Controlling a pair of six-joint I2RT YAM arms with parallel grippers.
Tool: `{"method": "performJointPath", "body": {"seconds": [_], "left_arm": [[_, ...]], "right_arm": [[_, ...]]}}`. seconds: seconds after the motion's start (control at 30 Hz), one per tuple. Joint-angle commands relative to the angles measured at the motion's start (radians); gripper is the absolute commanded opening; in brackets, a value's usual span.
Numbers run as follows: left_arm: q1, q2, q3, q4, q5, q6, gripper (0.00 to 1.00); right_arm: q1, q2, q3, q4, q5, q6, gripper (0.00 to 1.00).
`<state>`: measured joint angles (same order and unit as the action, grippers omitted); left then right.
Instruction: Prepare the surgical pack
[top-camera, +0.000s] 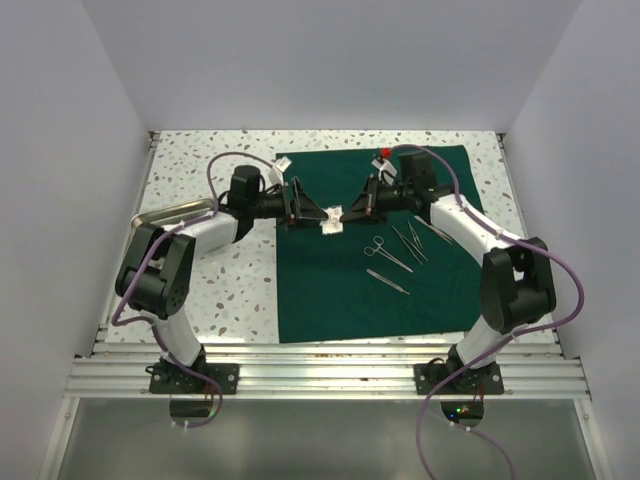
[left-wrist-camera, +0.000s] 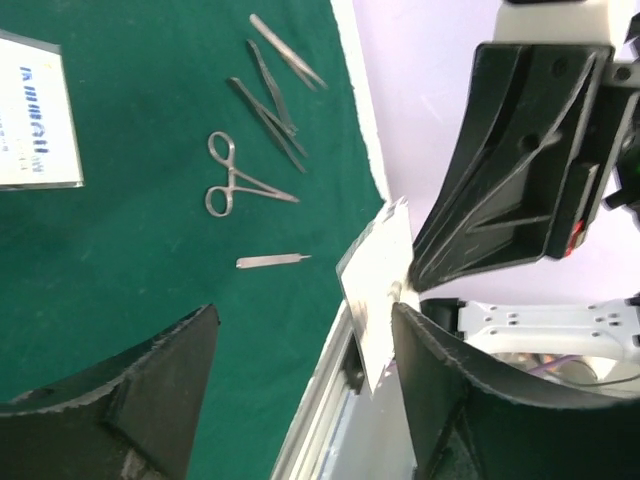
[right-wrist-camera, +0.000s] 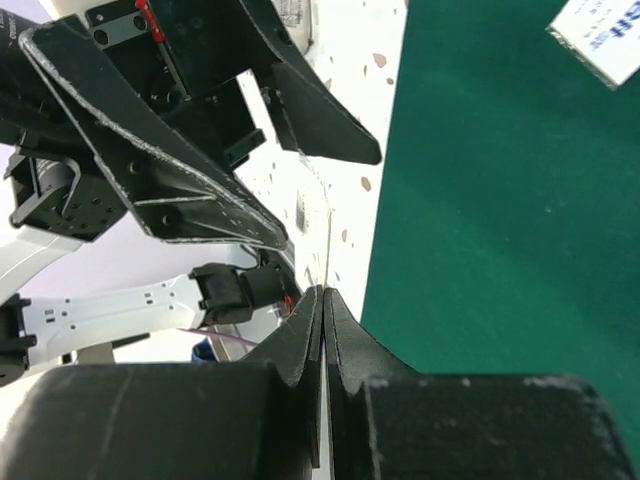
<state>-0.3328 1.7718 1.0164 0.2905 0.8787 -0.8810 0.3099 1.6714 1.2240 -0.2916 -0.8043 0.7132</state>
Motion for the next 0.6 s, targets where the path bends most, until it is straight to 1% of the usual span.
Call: {"method": "performJointPath", "body": {"seconds": [0.0, 0.1, 0.13, 0.2, 0.23, 0.3, 0.33, 0.4, 0.43, 0.47, 0.5, 0.57], "left_arm": [[-0.006, 0.011, -0.018, 0.147, 0.058, -0.077, 0.72], [-0.006, 0.011, -0.032, 0.205, 0.069, -0.107, 0.63], [-0.006, 0.011, -0.035, 0.210, 0.071, -0.108, 0.57], [-0.006, 0.009, -0.044, 0.245, 0.083, -0.125, 0.48], [-0.006, 0.008, -0.048, 0.255, 0.086, -0.133, 0.40], [-0.006, 0.005, -0.053, 0.263, 0.092, -0.139, 0.30], [-0.006, 0.000, -0.055, 0.265, 0.094, -0.141, 0.22], [0.000, -0.008, -0.065, 0.263, 0.097, -0.136, 0.11], [0.005, -0.015, -0.071, 0.262, 0.098, -0.134, 0.00], [0.021, -0.021, -0.084, 0.259, 0.098, -0.131, 0.00], [0.032, -0.028, -0.091, 0.237, 0.095, -0.119, 0.00], [0.079, -0.049, -0.104, 0.191, 0.094, -0.087, 0.00]], "right_arm": [[0.020, -0.038, 0.012, 0.048, -0.024, 0.040, 0.00], [0.031, -0.032, 0.009, 0.058, -0.021, 0.046, 0.00], [0.034, -0.032, 0.009, 0.060, -0.019, 0.046, 0.00], [0.037, -0.026, 0.011, 0.062, -0.019, 0.046, 0.00], [0.038, -0.024, 0.012, 0.062, -0.018, 0.046, 0.00], [0.041, -0.018, 0.015, 0.063, -0.016, 0.046, 0.00], [0.041, -0.013, 0.019, 0.063, -0.013, 0.046, 0.00], [0.043, -0.007, 0.025, 0.048, -0.007, 0.043, 0.00], [0.041, 0.002, 0.041, 0.030, -0.001, 0.037, 0.00], [0.043, 0.008, 0.052, 0.007, 0.023, 0.019, 0.02], [0.043, 0.016, 0.064, -0.047, 0.033, 0.005, 0.13], [0.041, 0.039, 0.106, -0.115, 0.083, -0.044, 0.25]]}}
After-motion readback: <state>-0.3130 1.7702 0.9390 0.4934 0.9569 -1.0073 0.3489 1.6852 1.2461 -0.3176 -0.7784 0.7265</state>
